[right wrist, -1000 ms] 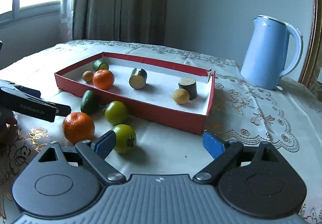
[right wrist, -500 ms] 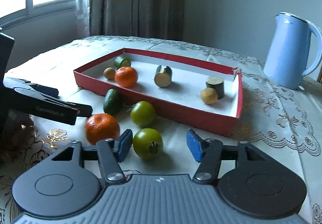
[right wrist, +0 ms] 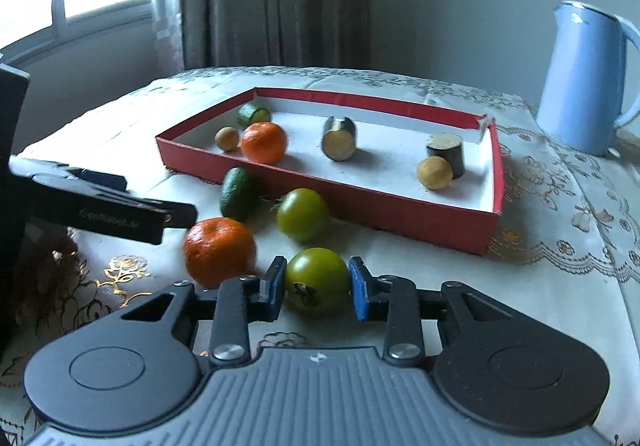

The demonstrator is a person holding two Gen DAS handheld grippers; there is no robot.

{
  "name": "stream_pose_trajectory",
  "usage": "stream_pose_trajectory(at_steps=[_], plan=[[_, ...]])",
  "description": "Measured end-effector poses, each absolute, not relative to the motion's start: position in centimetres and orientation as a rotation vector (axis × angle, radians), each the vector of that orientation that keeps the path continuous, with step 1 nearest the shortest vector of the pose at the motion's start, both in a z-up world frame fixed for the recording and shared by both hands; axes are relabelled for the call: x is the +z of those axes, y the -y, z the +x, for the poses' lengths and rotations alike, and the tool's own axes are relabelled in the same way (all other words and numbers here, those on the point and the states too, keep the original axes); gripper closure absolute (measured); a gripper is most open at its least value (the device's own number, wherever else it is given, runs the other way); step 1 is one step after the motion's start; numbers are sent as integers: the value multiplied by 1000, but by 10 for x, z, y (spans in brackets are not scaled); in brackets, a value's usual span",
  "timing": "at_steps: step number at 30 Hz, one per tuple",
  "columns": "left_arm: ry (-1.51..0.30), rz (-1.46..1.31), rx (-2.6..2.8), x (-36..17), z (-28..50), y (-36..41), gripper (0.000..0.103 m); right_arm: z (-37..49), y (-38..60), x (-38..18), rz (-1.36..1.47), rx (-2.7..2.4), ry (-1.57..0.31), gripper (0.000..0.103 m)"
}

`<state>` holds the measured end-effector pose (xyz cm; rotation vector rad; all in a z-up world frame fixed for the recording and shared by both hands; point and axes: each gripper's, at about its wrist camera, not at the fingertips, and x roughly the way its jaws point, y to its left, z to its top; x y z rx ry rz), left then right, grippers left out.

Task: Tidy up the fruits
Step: 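Grasp the green tomato with the right tool, then carry the green tomato into the red tray and open the right tool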

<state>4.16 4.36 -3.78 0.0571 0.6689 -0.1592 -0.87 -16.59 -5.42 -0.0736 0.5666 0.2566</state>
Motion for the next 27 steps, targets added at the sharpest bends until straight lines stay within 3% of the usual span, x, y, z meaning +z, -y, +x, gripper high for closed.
stream_pose_trajectory(at_steps=[15, 27], plan=[[-668, 57, -160, -38, 42, -44, 0, 34, 196, -19, -78, 108, -462, 70], [-668, 58, -160, -38, 41, -44, 0, 99, 164, -30, -198, 103, -497, 70]])
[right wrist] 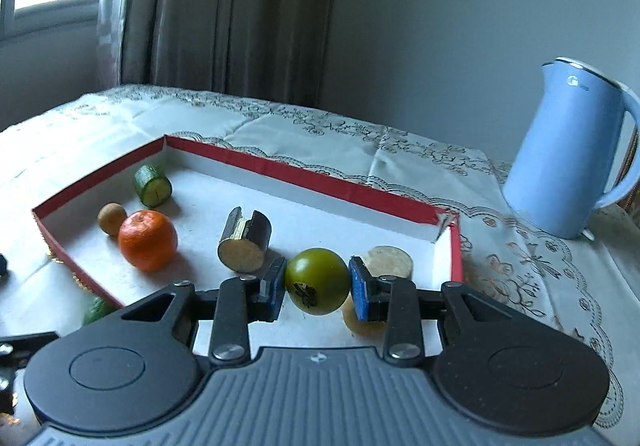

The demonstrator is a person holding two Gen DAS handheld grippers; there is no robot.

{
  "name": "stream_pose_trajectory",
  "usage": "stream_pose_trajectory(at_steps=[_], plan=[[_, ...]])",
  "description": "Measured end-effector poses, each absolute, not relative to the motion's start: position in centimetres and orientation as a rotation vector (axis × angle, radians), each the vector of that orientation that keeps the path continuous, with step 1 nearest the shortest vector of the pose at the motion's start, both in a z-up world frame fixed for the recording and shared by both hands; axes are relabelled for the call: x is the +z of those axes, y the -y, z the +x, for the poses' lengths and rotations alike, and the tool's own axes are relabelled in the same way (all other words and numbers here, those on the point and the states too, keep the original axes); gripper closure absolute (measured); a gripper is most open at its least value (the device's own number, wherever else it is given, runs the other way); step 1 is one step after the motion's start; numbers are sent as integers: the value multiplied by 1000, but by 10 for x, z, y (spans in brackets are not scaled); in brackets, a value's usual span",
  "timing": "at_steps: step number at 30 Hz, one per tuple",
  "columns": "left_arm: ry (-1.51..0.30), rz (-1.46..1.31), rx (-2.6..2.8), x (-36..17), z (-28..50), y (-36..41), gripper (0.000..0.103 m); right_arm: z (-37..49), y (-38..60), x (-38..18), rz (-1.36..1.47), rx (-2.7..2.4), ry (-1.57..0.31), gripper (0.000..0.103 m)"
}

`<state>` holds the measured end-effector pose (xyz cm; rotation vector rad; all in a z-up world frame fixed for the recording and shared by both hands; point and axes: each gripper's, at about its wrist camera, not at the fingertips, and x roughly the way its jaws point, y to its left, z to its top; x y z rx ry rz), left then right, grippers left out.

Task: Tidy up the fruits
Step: 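Carry the green tomato into the red tray and open the right tool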

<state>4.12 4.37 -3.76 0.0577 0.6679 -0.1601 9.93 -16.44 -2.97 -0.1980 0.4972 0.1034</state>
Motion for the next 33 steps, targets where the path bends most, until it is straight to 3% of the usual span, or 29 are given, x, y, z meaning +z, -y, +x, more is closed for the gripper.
stream_pose_trajectory(at_steps=[19, 21, 23, 26, 31, 32, 33], plan=[[-667, 58, -160, -38, 41, -44, 0, 119, 158, -45, -208, 116, -557, 69], [-667, 58, -160, -38, 41, -44, 0, 114, 163, -41, -188, 111, -547, 64], [-667, 58, -160, -38, 41, -44, 0, 105, 167, -36, -179, 105, -532, 47], [-667, 59, -160, -38, 41, -44, 0, 80, 174, -29, -171, 81, -484, 32], [-667, 59, -160, -38, 41, -44, 0, 38, 189, -29, -168, 62, -467, 30], [-667, 59, -160, -38, 41, -44, 0, 31, 192, -30, -158, 56, -458, 22], [-667, 59, -160, -38, 41, -44, 0, 26, 195, -32, -153, 45, -463, 21]])
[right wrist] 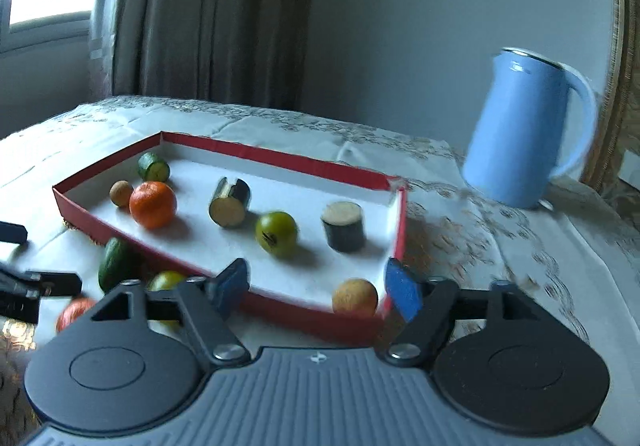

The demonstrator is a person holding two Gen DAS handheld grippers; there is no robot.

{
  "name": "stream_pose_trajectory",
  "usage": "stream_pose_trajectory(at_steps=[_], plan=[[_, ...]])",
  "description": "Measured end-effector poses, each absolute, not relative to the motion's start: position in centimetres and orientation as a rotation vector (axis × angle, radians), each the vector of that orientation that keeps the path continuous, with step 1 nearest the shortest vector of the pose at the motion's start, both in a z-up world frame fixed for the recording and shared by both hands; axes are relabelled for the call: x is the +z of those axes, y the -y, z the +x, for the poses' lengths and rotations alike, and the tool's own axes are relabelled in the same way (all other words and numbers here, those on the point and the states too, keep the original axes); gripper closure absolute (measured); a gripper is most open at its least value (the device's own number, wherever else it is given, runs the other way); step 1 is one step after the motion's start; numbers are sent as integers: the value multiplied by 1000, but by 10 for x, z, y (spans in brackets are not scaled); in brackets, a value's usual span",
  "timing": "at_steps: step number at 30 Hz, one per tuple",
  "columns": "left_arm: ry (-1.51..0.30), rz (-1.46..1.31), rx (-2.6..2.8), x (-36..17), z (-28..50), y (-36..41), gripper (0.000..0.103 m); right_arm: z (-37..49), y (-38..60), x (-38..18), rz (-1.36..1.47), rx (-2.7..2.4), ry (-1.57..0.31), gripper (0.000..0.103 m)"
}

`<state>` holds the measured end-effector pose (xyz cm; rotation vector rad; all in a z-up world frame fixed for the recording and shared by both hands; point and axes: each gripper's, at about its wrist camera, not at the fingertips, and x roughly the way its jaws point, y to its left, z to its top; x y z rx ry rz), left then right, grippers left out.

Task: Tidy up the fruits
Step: 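Carry the green tomato into the red tray and open the right tool, then move the left tool to the second orange tangerine and grasp it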

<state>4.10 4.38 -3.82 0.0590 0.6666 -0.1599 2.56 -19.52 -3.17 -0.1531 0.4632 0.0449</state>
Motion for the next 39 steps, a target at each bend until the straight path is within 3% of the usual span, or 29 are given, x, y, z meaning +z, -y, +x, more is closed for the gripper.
stream_pose_trajectory(at_steps=[21, 27, 32, 39], plan=[[-663, 49, -132, -37, 40, -45, 0, 20, 214, -51, -102, 36, -544, 21], [-639, -37, -160, -13, 17, -49, 0, 23, 213, -54, -106, 53, -561, 19], [-599, -61, -269, 8, -1, -28, 0, 26, 215, -56, -96, 49, -579, 17], [-671, -22, -301, -3, 8, 6, 0, 27, 220, -56, -70, 37, -588, 17]])
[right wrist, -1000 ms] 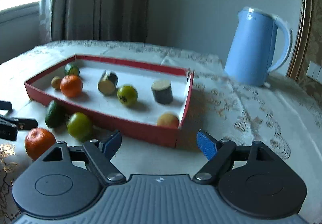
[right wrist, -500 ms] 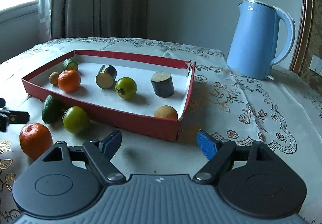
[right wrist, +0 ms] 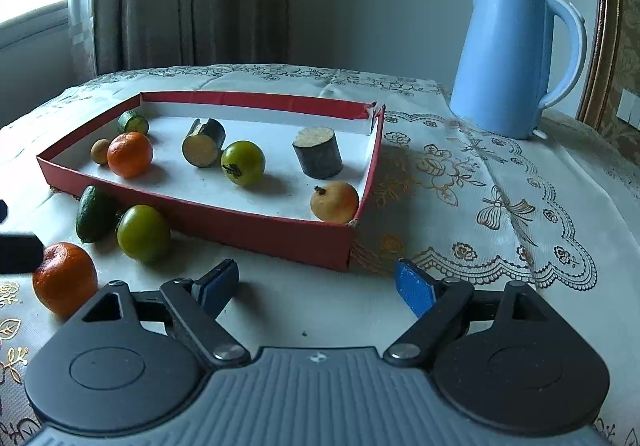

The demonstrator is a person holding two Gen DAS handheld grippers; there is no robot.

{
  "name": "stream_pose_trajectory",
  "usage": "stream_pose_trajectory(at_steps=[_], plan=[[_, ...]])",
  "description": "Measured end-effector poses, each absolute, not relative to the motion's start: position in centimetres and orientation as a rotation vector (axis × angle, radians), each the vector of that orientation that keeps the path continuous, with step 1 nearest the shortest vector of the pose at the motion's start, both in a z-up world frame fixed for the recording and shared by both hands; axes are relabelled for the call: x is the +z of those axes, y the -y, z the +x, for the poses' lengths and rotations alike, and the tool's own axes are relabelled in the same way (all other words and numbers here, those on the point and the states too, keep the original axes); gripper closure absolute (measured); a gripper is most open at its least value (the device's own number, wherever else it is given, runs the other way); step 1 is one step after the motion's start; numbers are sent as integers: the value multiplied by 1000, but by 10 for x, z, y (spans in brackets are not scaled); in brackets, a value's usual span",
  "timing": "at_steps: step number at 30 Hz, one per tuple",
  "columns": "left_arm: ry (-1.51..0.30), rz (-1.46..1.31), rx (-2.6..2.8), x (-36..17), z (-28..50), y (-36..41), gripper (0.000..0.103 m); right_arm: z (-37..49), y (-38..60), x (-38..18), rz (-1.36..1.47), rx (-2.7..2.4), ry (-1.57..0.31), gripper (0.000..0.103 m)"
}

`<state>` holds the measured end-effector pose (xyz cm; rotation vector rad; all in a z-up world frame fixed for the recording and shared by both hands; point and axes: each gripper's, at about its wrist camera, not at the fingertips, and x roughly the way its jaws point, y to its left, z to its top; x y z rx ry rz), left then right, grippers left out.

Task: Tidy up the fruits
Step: 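Move the left tool to the second orange tangerine and grasp it, then carry the tangerine over the red tray and lower it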

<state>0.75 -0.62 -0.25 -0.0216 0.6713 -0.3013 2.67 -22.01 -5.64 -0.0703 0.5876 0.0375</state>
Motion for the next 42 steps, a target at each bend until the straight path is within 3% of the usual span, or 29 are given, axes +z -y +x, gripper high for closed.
stream_pose_trajectory(at_steps=[18, 29, 35, 42], plan=[[-721, -8, -269, -19, 15, 19, 4, 28, 222, -58, -61, 36, -599, 15], [-735, -4, -372, -18, 10, 27, 36, 28, 223, -58, -54, 37, -602, 15], [-723, 17, -432, -15, 5, 35, 64, 28, 224, -58, -53, 37, -602, 15], [-695, 74, -428, -15, -3, 41, 64, 28, 224, -58, -52, 37, -602, 14]])
